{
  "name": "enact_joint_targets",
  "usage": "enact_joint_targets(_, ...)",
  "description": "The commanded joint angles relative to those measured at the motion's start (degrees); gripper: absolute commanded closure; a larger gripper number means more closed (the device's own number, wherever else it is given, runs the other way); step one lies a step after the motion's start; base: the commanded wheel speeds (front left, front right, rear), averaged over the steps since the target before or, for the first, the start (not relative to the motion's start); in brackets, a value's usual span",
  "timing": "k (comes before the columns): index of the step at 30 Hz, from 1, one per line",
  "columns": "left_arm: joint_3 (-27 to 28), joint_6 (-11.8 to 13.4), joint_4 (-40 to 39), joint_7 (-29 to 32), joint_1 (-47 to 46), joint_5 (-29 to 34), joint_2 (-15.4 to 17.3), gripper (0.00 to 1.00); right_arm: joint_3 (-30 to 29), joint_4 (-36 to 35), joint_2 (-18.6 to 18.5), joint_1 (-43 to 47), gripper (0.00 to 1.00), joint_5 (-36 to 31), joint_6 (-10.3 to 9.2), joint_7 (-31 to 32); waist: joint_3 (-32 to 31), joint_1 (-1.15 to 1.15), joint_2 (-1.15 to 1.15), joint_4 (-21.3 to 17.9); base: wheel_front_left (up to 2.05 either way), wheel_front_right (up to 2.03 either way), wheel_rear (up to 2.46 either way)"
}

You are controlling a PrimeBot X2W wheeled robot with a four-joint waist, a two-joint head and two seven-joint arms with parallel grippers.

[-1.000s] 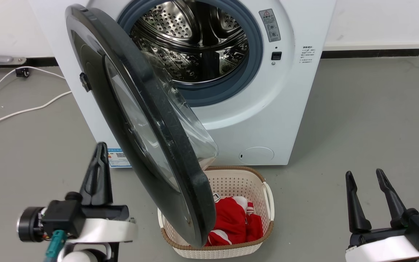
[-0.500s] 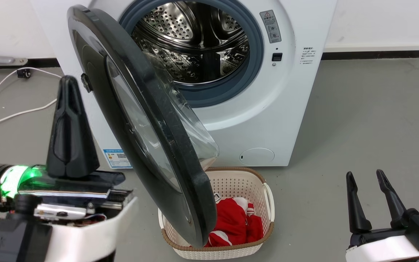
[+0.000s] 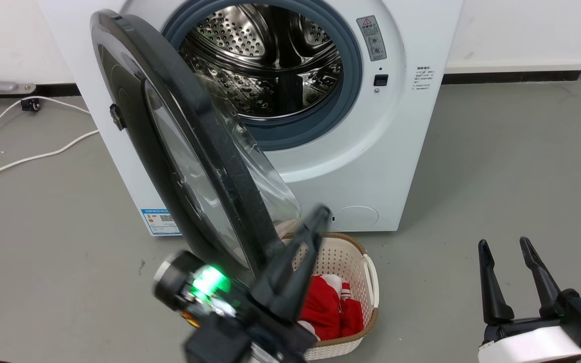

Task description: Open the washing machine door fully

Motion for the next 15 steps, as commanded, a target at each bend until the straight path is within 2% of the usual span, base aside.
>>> enact_joint_targets(1, -1.1, -0.3, 1.0, 0.7, 1.3, -0.4, 0.7, 1.00, 0.1, 0.2, 0.2, -0.5, 0.00, 0.2, -0.04, 0.1, 0.0, -0.01, 0.00, 0.0, 0.00, 0.00, 0.00)
enact_joint_targets(8, -7.3, -0.6, 10.5, 6.7, 6.2, -3.7, 3.2, 1.00, 0.2, 0.4, 0.2, -0.3, 0.00, 0.6, -0.04, 0.2, 0.0, -0.01, 0.00, -0.2, 0.00, 0.00, 0.00)
enact_joint_targets(12, -7.0, 0.4, 15.9, 8.2, 7.0, -4.5, 2.9, 1.00, 0.2, 0.5, 0.2, -0.5, 0.00, 0.8, -0.04, 0.2, 0.3, -0.01, 0.00, 0.0, 0.00, 0.00, 0.00)
enact_joint_targets(15, -5.7, 1.9, 19.3, 7.2, 5.4, -4.5, 2.0, 1.00, 0.2, 0.7, 0.2, -1.0, 0.00, 0.7, -0.04, 0.1, 0.5, -0.01, 0.00, 0.2, 0.00, 0.00, 0.00)
